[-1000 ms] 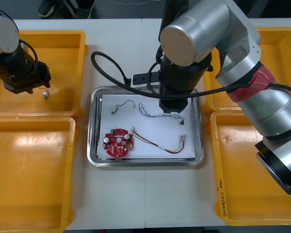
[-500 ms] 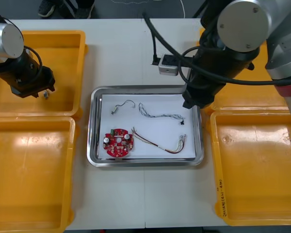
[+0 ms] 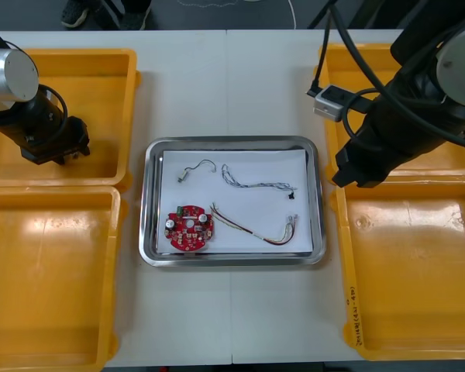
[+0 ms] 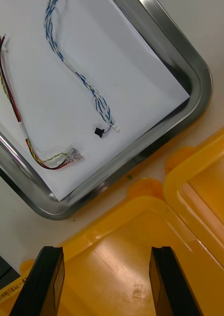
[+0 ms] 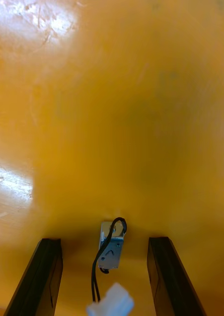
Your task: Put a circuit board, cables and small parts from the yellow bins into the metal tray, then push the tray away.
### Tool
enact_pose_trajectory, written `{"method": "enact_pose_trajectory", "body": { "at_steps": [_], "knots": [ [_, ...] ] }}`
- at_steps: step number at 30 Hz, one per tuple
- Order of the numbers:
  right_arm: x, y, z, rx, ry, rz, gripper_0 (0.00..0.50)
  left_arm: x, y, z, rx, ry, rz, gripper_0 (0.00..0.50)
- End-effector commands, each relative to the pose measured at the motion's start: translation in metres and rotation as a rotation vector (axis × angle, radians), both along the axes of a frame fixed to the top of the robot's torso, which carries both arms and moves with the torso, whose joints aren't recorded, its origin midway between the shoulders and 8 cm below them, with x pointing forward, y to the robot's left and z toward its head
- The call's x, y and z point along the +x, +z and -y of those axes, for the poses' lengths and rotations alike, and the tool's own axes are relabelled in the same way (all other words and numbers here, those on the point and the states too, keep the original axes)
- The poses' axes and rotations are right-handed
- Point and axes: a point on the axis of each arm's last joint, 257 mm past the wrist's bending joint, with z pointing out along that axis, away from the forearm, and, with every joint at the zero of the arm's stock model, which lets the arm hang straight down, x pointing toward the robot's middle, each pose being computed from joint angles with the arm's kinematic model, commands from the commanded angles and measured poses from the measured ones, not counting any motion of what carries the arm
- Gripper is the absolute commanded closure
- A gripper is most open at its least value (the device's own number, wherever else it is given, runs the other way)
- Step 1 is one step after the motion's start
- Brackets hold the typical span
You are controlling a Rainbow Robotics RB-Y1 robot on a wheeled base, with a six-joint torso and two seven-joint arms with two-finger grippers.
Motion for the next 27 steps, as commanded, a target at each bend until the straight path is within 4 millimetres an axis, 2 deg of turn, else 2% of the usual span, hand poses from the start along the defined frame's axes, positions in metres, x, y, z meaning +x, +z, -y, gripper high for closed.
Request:
{"method": "enact_pose_trajectory", "body": {
  "at_steps": [1, 6, 7, 9, 10, 12, 13, 21, 27],
  "knots": [
    [-0.005, 0.011, 0.034, 0.017, -0.104, 0.02, 0.0, 0.016, 0.029, -0.001, 0.05, -0.093, 0.054, 0.0],
    [-0.009, 0.009, 0.046, 0.052, -0.218, 0.018, 0.0, 0.016, 0.026, -0.001, 0.049, -0.095, 0.052, 0.0],
    [-0.009, 0.009, 0.047, 0.056, -0.228, 0.023, 0.0, 0.016, 0.026, -0.001, 0.05, -0.095, 0.052, 0.016],
    [-0.008, 0.007, 0.054, 0.057, -0.285, 0.038, 0.0, 0.016, 0.026, -0.001, 0.052, -0.098, 0.052, 0.298],
    [-0.008, 0.006, 0.059, 0.057, -0.313, 0.045, 0.0, 0.016, 0.026, -0.001, 0.054, -0.099, 0.052, 0.412],
    [-0.008, 0.003, 0.065, 0.06, -0.357, 0.053, 0.0, 0.016, 0.025, -0.001, 0.057, -0.102, 0.052, 0.476],
    [-0.009, 0.0, 0.071, 0.061, -0.382, 0.055, 0.0, 0.016, 0.025, -0.003, 0.062, -0.1, 0.052, 0.495],
    [-0.004, -0.006, 0.093, 0.105, -0.501, 0.072, 0.0, 0.016, 0.026, -0.001, 0.063, -0.104, 0.05, 0.5],
    [-0.003, -0.008, 0.114, 0.138, -0.588, 0.083, 0.0, 0.011, 0.045, 0.002, 0.08, -0.121, 0.05, 0.5]
  ]
}}
